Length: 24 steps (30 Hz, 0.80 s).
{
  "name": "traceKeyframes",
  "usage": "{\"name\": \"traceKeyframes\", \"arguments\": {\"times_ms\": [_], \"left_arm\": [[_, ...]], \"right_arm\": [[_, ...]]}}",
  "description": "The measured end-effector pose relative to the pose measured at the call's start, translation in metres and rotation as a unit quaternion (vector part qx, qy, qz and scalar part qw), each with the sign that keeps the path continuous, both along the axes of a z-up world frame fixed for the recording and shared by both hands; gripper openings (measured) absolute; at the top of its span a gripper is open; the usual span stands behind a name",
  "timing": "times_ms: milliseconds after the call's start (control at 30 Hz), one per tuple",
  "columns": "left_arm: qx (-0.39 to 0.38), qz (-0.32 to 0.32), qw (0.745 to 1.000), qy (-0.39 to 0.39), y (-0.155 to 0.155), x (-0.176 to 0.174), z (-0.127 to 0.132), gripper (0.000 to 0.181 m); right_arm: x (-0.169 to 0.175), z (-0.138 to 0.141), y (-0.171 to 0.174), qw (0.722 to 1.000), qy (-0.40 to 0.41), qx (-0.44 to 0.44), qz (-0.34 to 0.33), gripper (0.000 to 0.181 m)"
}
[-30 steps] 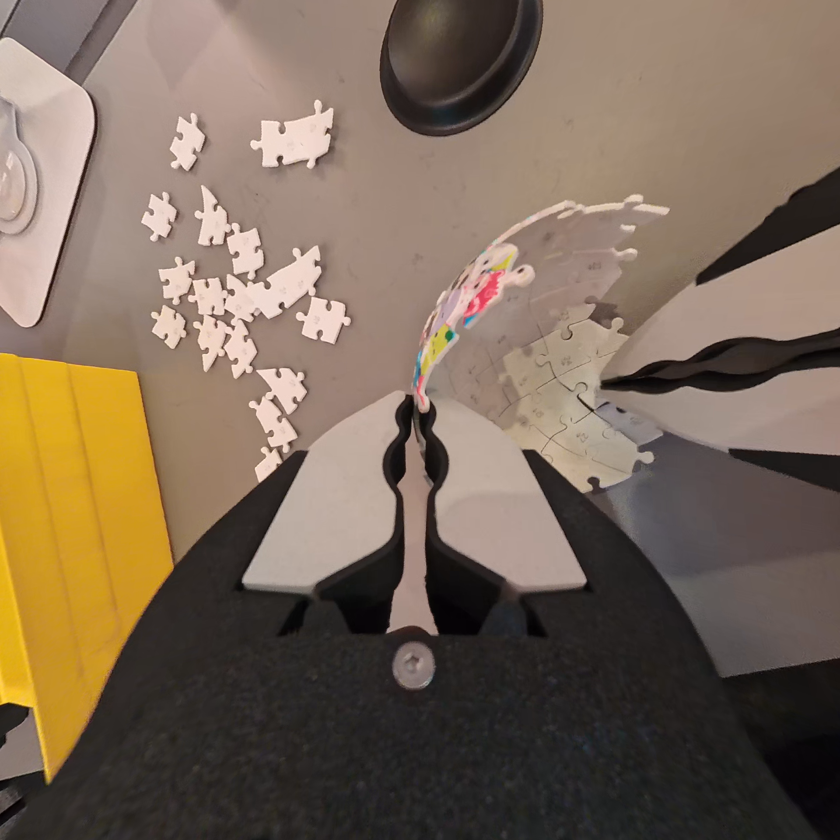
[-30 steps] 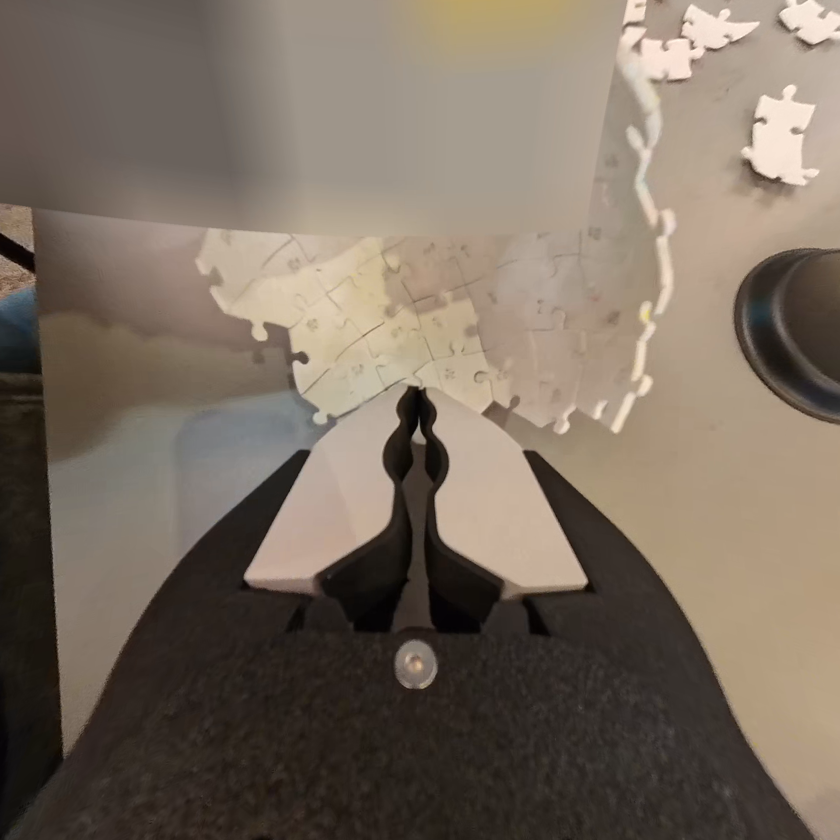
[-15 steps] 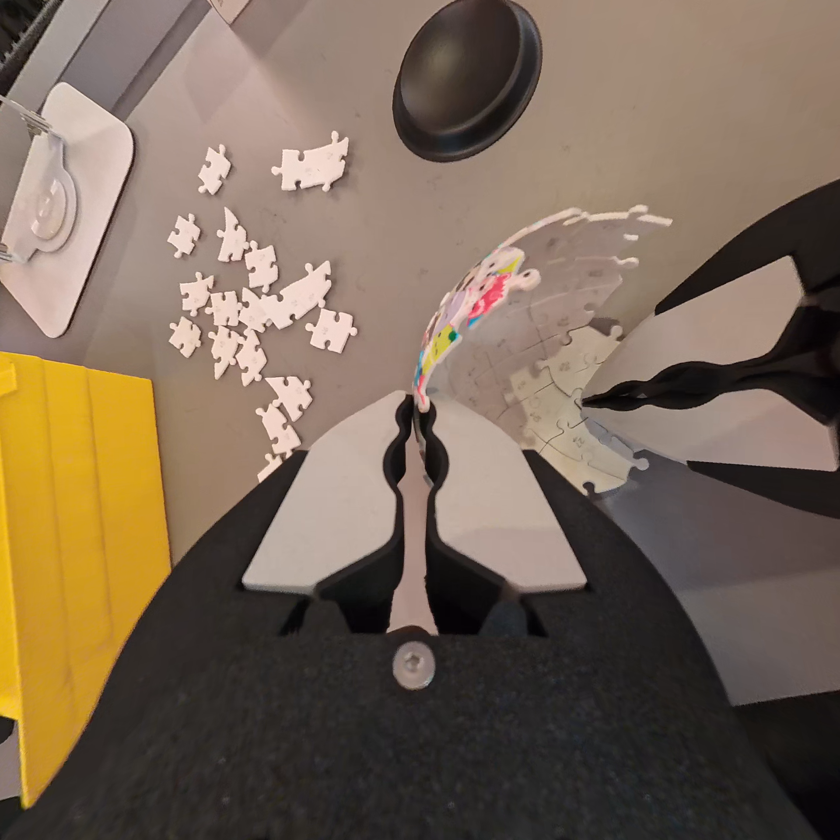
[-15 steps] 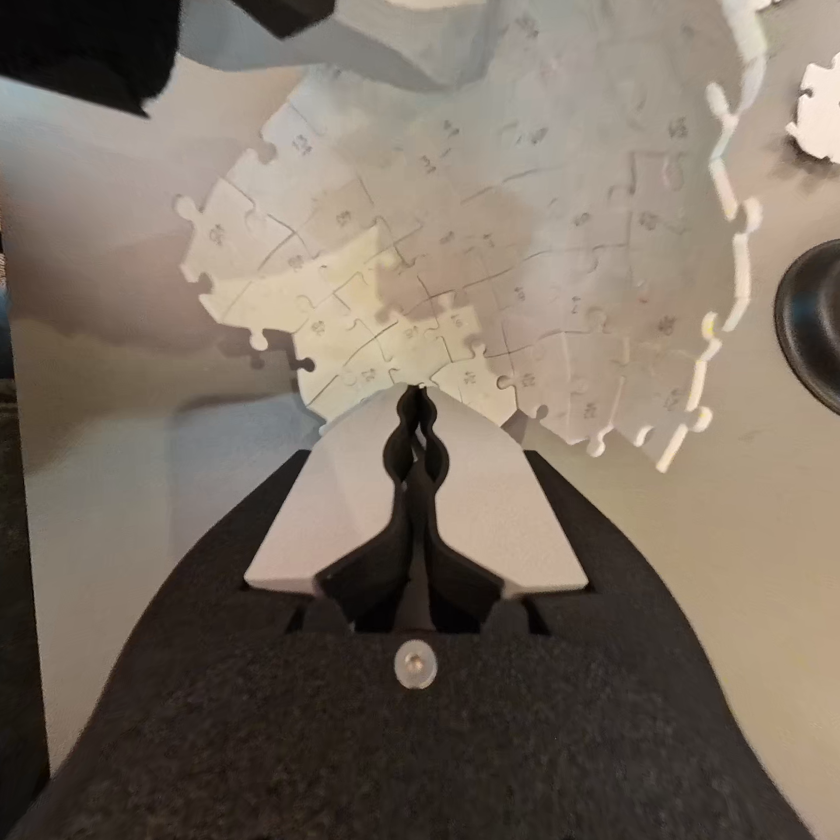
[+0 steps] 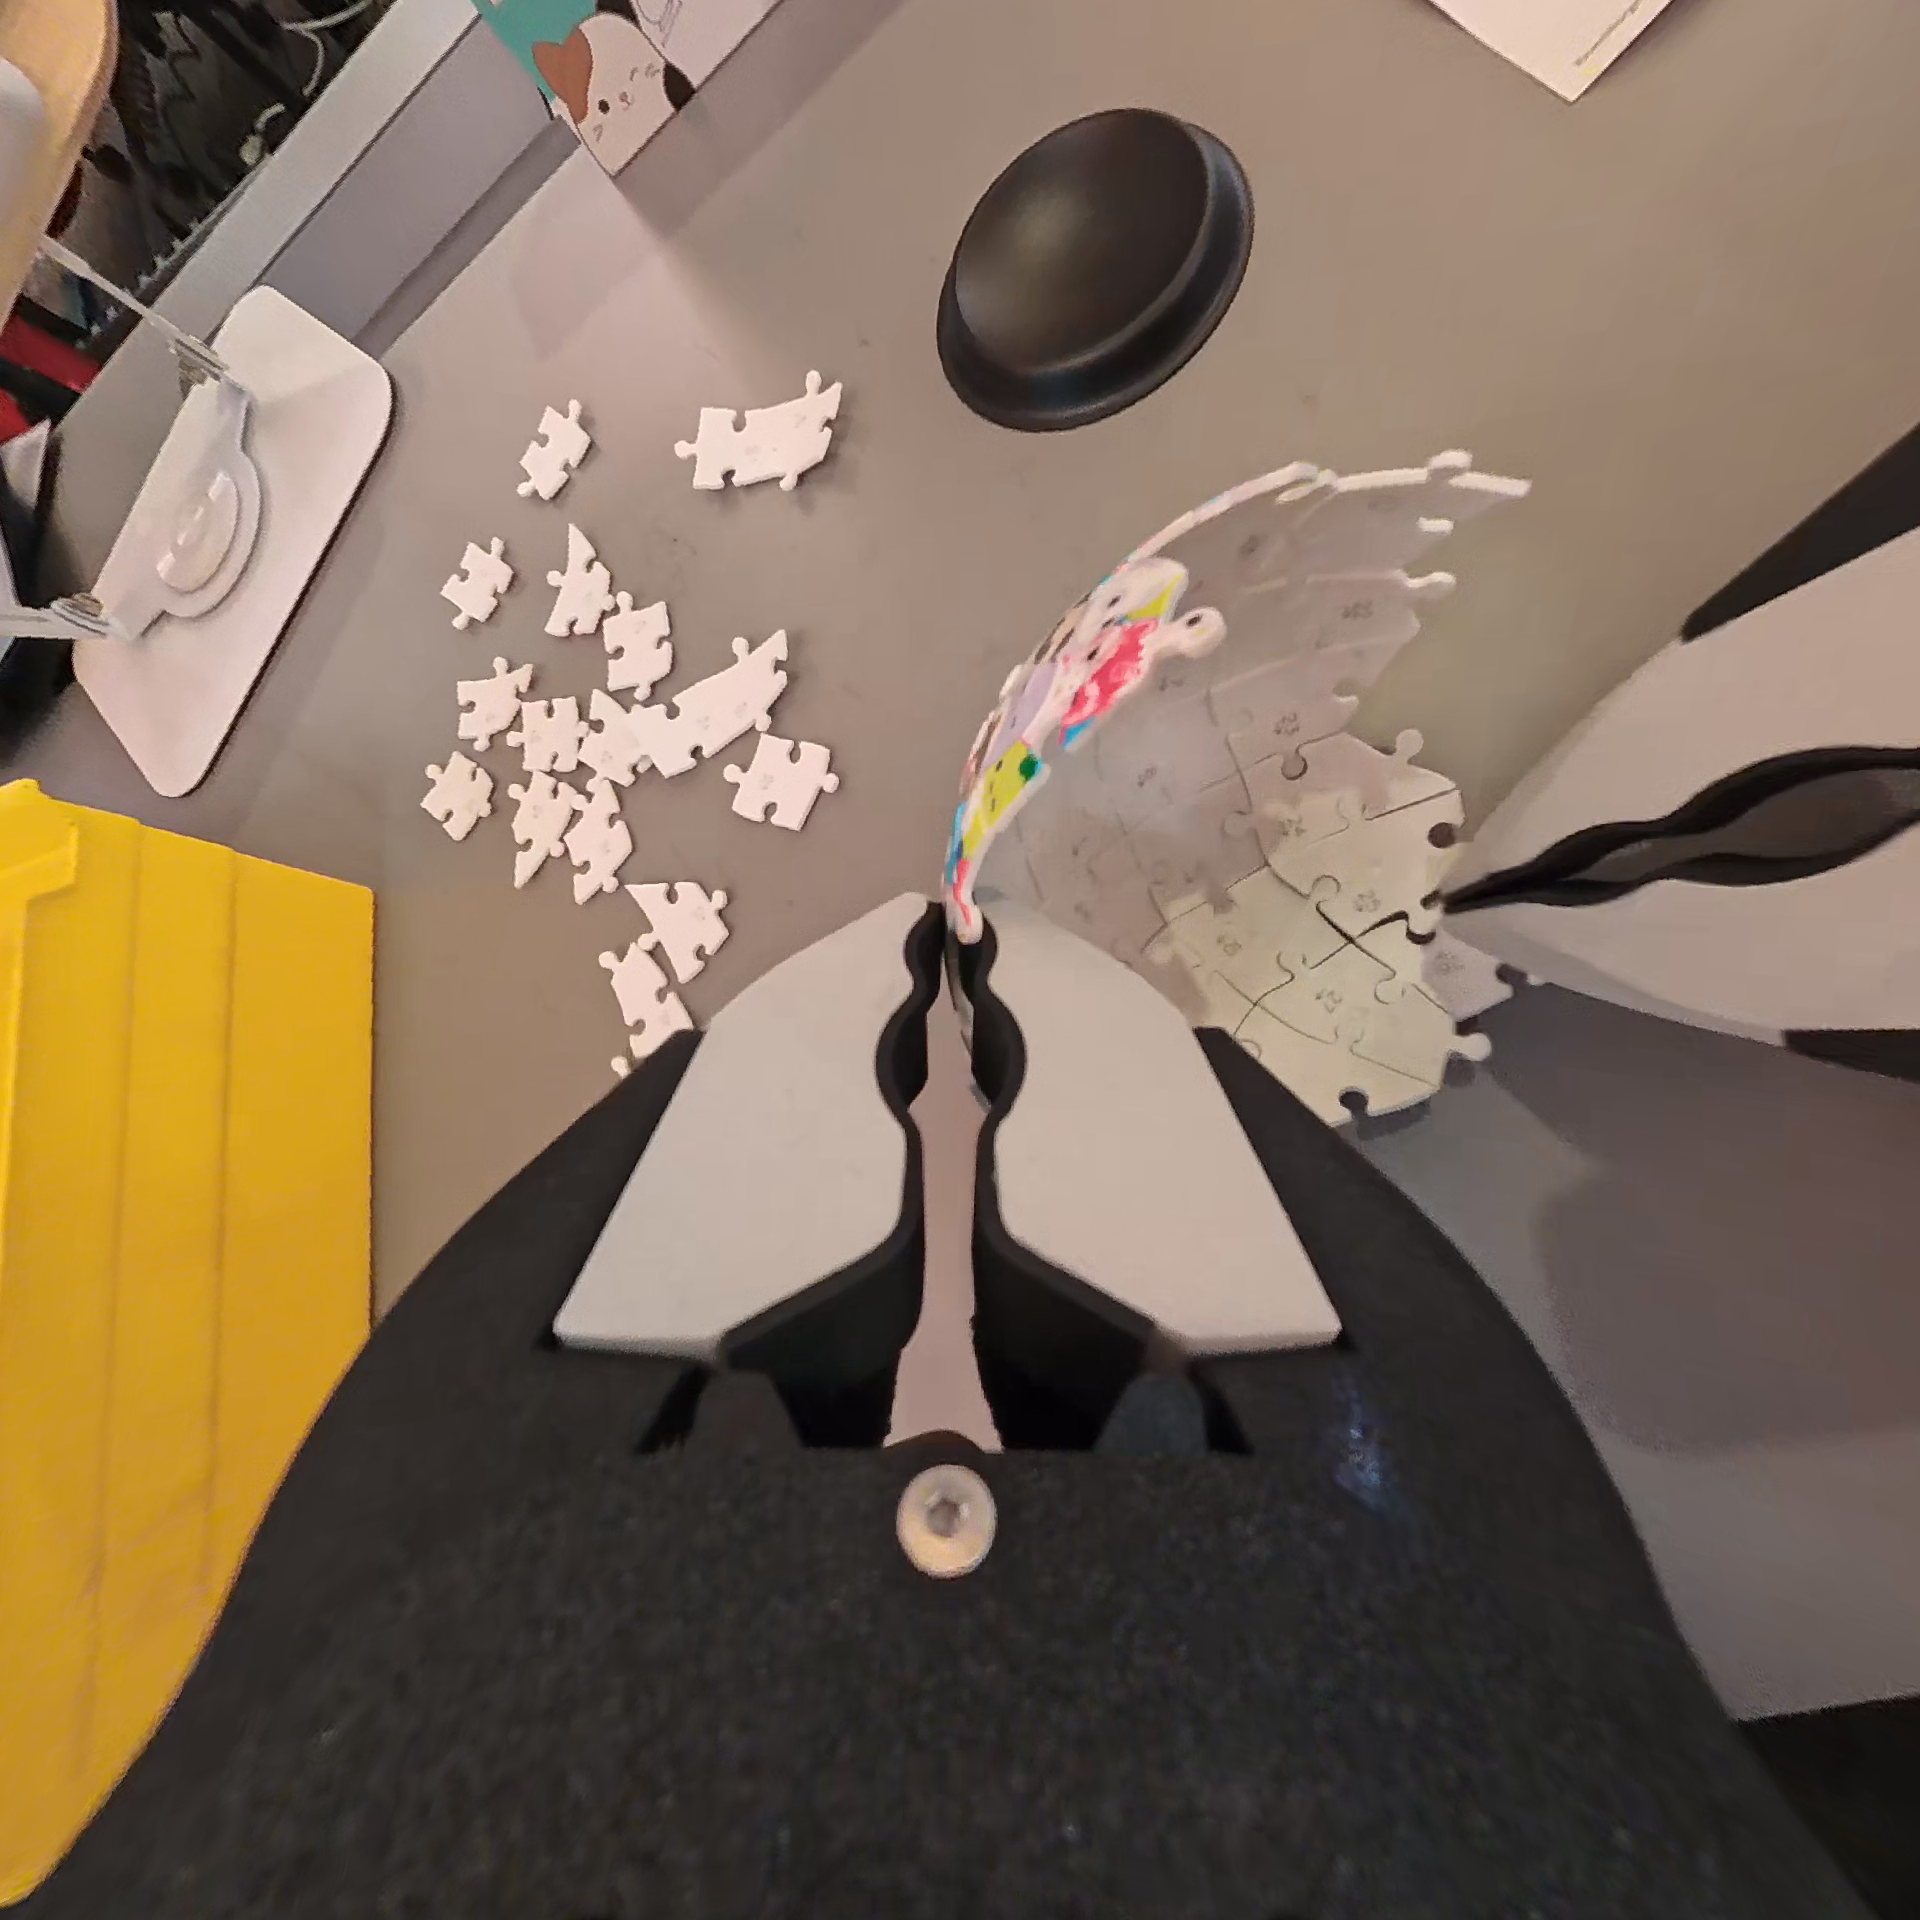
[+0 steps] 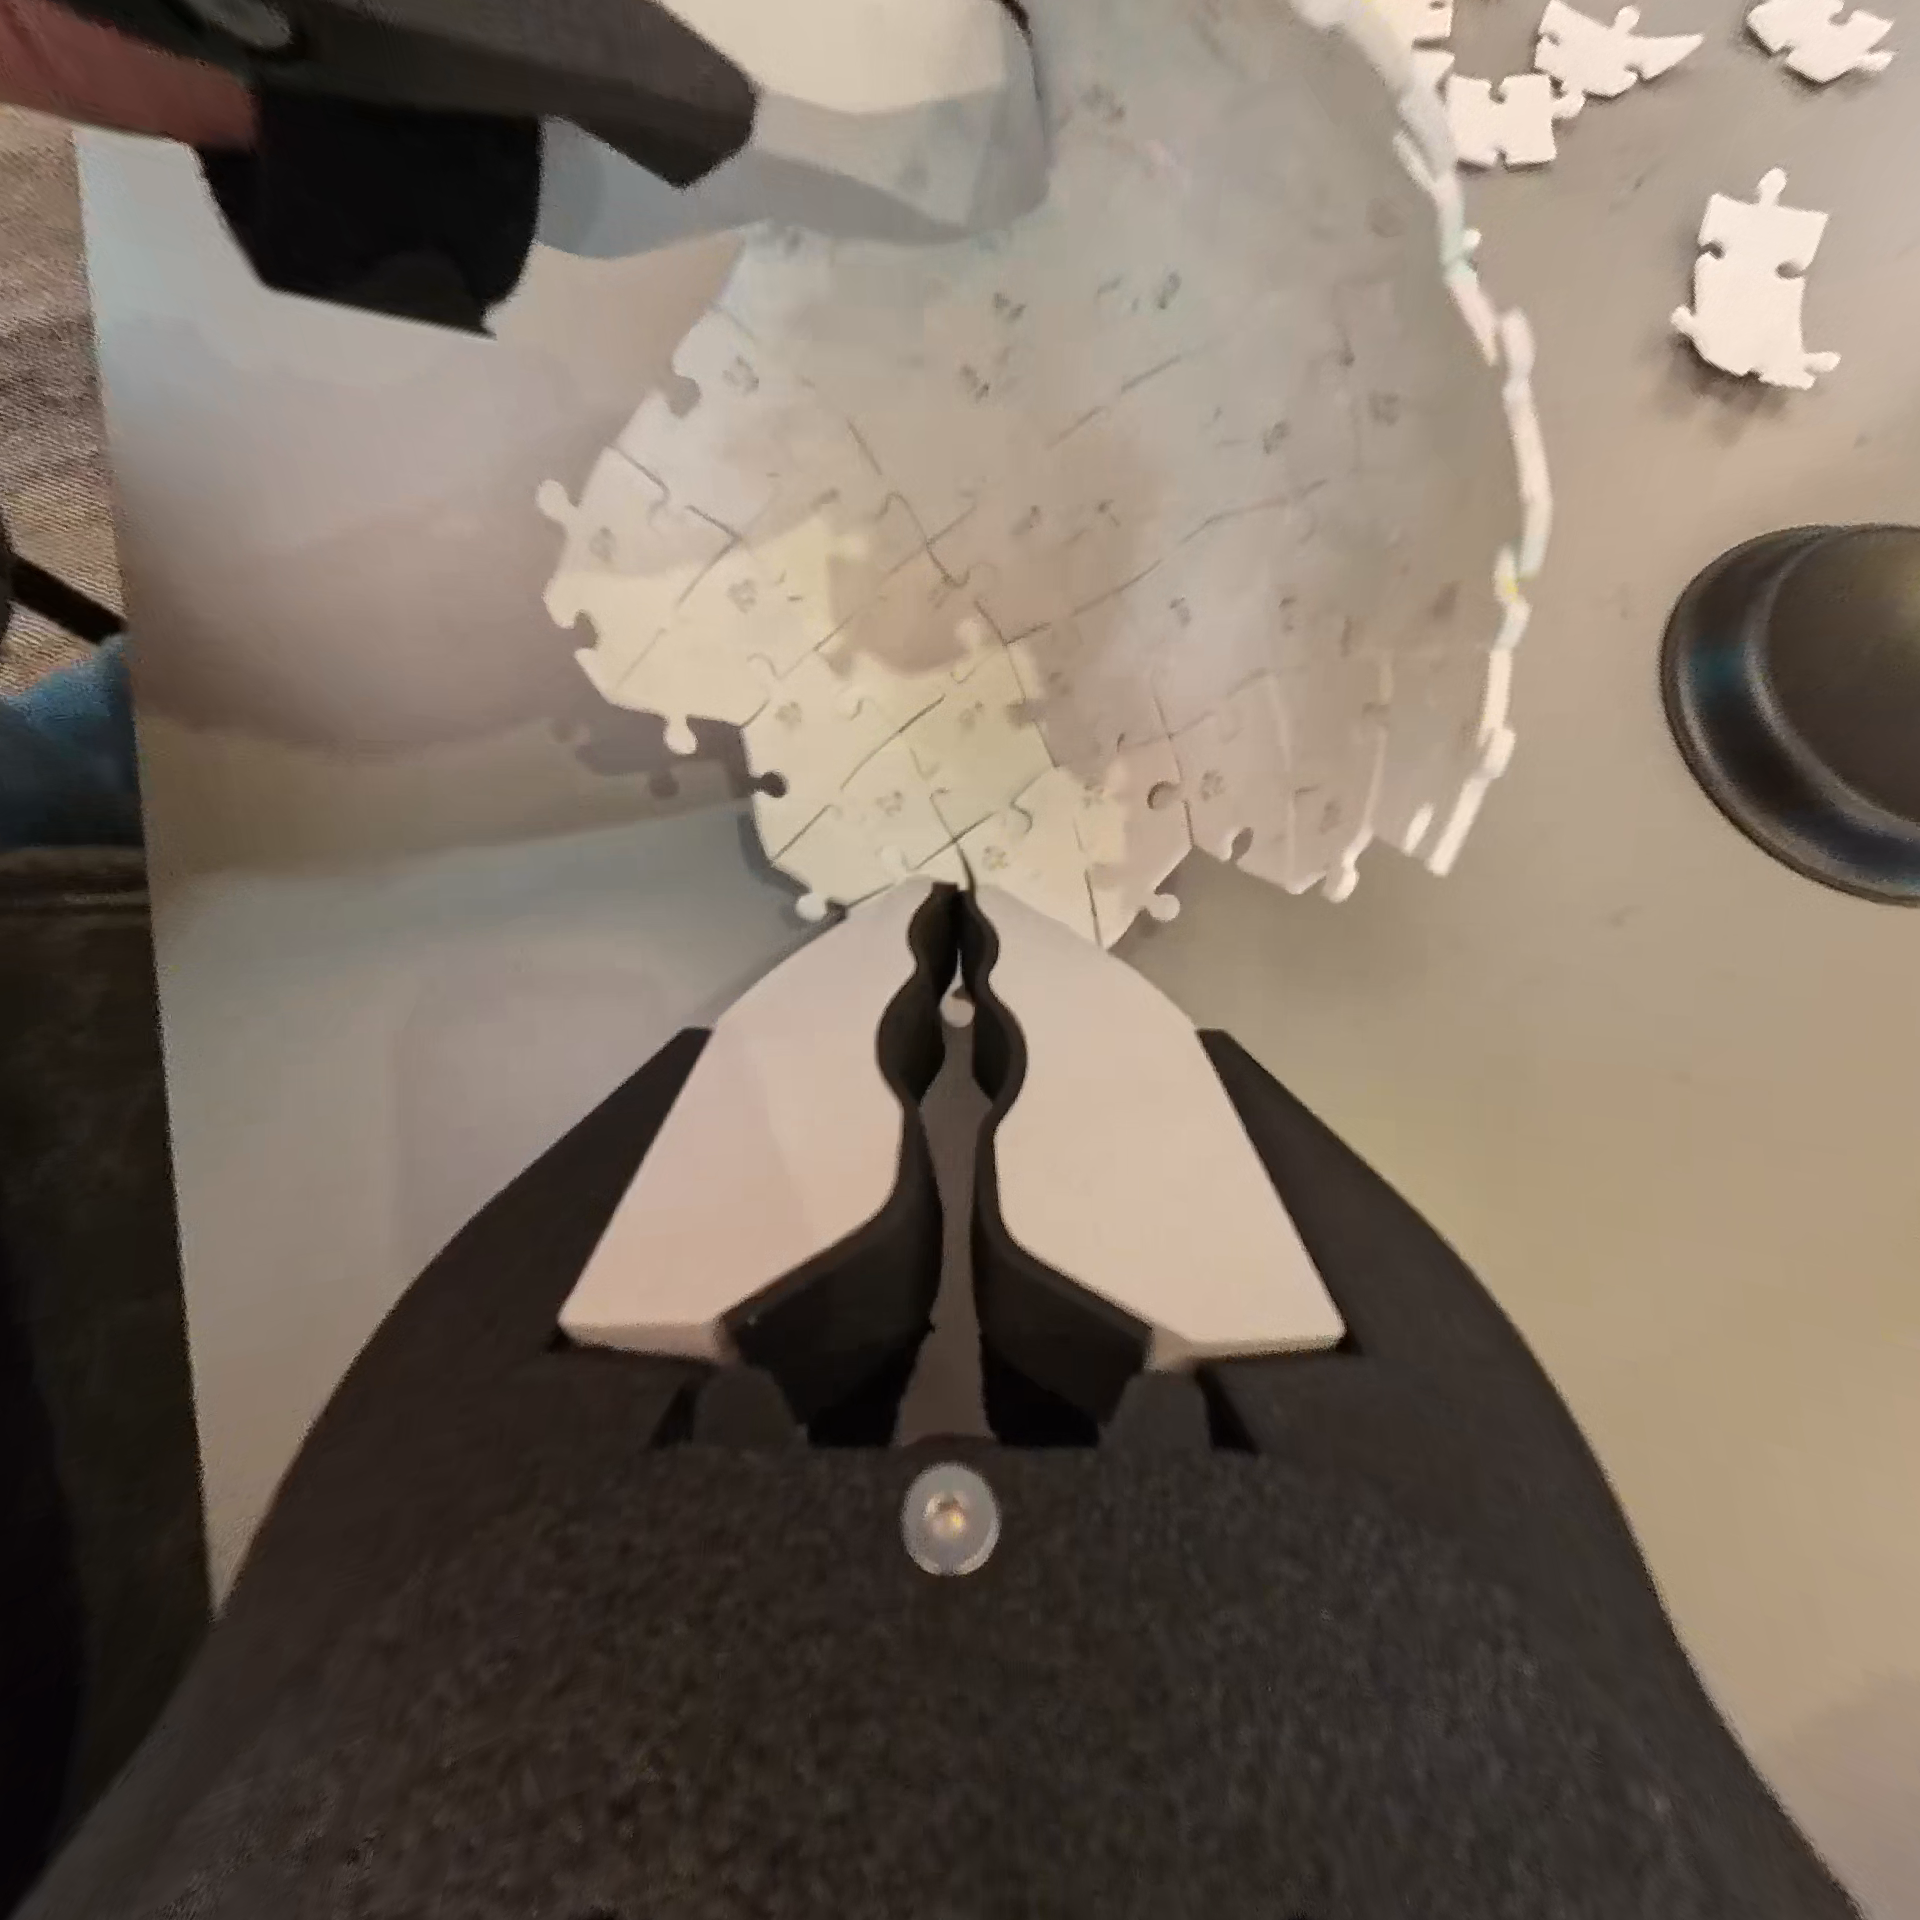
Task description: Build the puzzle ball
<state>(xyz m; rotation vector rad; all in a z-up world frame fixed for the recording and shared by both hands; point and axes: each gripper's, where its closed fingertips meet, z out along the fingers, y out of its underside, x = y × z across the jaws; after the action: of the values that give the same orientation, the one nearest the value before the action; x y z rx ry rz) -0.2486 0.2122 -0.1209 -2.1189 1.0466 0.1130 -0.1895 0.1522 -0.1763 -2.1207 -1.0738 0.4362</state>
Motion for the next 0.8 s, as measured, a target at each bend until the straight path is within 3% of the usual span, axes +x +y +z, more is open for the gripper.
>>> {"name": "traceKeyframes", "arguments": {"times_ms": [167,400,600,800], "left_arm": [[0.011,-0.014,1.000,0.002,-0.001,0.006,0.002,0.002],[0.030,-0.025,0.999,0.015,-0.001,0.010,0.004,0.002],[0.029,-0.015,0.999,0.009,0.000,0.007,0.002,0.002],[0.042,-0.016,0.999,0.007,0.002,0.005,0.005,0.002]], "right_arm": [[-0.004,-0.016,0.007,0.999,-0.032,-0.002,0.002,0.000],[-0.005,-0.017,0.007,1.000,-0.023,0.003,0.003,0.000],[0.000,0.004,-0.008,1.000,0.011,0.005,0.015,0.000],[0.011,0.004,-0.009,1.000,0.013,0.012,-0.010,0.000]]}}
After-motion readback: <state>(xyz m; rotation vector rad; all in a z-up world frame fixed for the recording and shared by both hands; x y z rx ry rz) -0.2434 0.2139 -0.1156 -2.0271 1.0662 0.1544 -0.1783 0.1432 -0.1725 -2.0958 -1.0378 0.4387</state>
